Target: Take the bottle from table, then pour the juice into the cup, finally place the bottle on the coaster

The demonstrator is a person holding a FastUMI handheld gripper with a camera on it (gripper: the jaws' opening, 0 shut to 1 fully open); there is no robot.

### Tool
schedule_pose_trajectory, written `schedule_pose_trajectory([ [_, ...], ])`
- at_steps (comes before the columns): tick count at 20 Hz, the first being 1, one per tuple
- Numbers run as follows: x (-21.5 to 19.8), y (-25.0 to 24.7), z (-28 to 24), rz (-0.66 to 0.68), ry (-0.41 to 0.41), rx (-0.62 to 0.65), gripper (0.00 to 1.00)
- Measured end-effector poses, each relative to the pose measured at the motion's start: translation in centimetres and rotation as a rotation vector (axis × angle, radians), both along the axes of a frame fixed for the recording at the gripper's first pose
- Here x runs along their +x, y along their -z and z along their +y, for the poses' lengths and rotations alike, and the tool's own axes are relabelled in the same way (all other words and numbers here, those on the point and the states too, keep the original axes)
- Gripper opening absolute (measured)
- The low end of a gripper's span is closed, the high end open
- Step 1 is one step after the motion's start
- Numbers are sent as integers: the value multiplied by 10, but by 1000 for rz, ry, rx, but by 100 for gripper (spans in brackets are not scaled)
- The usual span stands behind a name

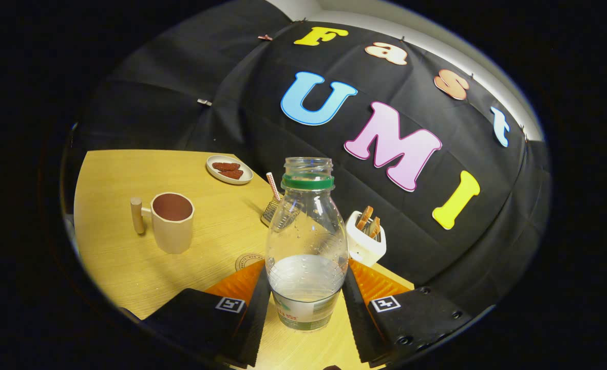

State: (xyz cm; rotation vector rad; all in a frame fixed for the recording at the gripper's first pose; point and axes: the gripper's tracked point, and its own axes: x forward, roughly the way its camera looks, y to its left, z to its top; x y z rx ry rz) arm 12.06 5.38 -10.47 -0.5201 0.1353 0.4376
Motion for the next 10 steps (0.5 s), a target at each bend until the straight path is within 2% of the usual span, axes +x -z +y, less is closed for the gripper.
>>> schedule_pose_trajectory([
  [5, 4, 0, 15, -15, 13, -164, 74],
  [10, 3, 11, 34, -73, -15, -343, 73],
])
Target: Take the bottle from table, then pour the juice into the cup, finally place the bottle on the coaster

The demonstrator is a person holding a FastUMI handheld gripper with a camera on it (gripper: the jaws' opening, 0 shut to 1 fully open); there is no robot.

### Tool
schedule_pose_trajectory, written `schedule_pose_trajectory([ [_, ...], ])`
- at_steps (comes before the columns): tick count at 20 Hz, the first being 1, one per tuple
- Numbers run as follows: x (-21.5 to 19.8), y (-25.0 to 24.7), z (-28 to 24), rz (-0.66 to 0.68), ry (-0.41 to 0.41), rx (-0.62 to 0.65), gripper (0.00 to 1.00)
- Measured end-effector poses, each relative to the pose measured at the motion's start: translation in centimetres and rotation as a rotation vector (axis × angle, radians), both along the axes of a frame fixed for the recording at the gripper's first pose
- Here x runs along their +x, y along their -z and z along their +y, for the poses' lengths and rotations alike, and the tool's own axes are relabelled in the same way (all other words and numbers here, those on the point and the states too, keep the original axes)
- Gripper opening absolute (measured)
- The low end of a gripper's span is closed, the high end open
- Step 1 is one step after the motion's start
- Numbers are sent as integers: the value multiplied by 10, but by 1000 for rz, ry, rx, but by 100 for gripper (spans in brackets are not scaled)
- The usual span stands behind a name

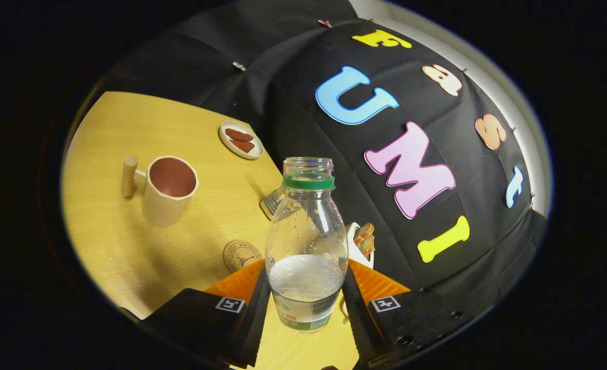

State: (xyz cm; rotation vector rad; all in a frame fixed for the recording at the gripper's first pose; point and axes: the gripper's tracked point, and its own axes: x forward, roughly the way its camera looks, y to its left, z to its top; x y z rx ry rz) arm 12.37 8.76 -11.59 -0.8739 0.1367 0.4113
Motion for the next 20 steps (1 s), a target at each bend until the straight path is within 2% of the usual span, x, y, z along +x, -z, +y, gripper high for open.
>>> schedule_pose_trajectory([
  [5, 6, 2, 18, -54, -42, -133, 73],
  [11, 24, 16, 42, -53, -71, -180, 73],
  [20, 29, 45, 62, -67, -151, -326, 73],
])
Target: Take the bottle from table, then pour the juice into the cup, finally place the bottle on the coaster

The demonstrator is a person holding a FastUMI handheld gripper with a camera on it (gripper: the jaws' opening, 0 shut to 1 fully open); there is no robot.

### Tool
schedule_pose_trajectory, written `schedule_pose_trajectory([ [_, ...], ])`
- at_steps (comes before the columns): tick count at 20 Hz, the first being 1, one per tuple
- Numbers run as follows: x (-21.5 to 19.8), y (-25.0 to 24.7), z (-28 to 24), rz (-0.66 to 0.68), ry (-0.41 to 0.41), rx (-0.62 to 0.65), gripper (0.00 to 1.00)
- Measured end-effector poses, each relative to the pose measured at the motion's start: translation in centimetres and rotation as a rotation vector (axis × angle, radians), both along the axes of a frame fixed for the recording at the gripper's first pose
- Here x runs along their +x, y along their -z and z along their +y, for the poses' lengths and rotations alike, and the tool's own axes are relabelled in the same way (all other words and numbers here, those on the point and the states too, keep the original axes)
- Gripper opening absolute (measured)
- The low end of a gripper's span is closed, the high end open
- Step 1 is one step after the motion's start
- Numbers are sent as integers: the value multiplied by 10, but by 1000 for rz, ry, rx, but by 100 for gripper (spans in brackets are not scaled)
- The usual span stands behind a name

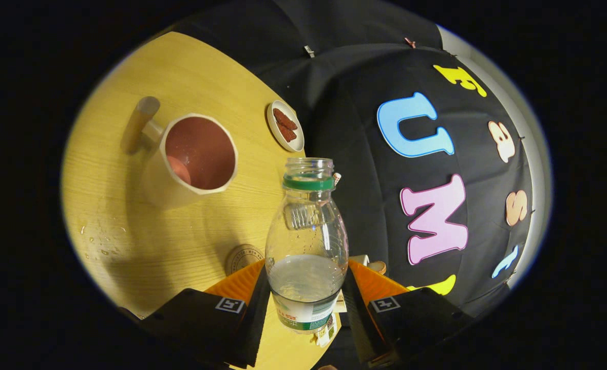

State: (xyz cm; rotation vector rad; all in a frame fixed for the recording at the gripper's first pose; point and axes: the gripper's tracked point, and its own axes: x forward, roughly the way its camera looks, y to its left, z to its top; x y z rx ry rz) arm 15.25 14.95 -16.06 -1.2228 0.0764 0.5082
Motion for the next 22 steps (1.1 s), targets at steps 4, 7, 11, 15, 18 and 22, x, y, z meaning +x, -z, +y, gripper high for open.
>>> schedule_pose_trajectory([
  [4, 5, 5, 7, -8, -34, -59, 72],
  [7, 10, 7, 11, -20, -58, -108, 73],
  [11, 13, 6, 19, -63, -110, -186, 73],
  [15, 14, 9, 25, -90, -153, -253, 72],
  [18, 15, 9, 32, -126, -199, -314, 72],
  [22, 15, 8, 33, -140, -220, -351, 72],
])
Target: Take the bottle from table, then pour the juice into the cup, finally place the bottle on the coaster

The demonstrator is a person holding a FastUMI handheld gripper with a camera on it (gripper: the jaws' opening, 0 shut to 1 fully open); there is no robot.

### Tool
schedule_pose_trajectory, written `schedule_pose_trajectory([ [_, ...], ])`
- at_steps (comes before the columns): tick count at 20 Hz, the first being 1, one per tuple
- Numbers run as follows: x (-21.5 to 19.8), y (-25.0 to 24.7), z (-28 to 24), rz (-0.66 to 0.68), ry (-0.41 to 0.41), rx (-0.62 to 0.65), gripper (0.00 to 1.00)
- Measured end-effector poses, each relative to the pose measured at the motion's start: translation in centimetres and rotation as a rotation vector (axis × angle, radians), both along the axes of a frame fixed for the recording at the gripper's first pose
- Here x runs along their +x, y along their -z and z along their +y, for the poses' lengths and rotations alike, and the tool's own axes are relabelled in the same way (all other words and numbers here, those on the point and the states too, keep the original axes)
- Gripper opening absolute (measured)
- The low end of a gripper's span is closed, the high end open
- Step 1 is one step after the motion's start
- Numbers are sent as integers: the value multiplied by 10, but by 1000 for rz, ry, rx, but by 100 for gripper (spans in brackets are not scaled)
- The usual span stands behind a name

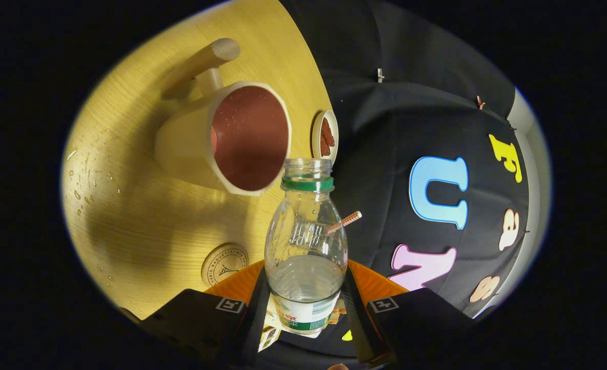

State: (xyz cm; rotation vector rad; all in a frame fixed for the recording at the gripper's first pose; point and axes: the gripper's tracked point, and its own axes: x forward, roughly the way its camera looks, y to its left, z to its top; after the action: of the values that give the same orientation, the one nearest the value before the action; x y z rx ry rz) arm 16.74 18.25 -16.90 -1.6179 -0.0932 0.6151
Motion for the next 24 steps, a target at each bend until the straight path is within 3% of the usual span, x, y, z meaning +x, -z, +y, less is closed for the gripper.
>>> schedule_pose_trajectory([
  [24, 2, 0, 11, -66, -71, -131, 72],
])
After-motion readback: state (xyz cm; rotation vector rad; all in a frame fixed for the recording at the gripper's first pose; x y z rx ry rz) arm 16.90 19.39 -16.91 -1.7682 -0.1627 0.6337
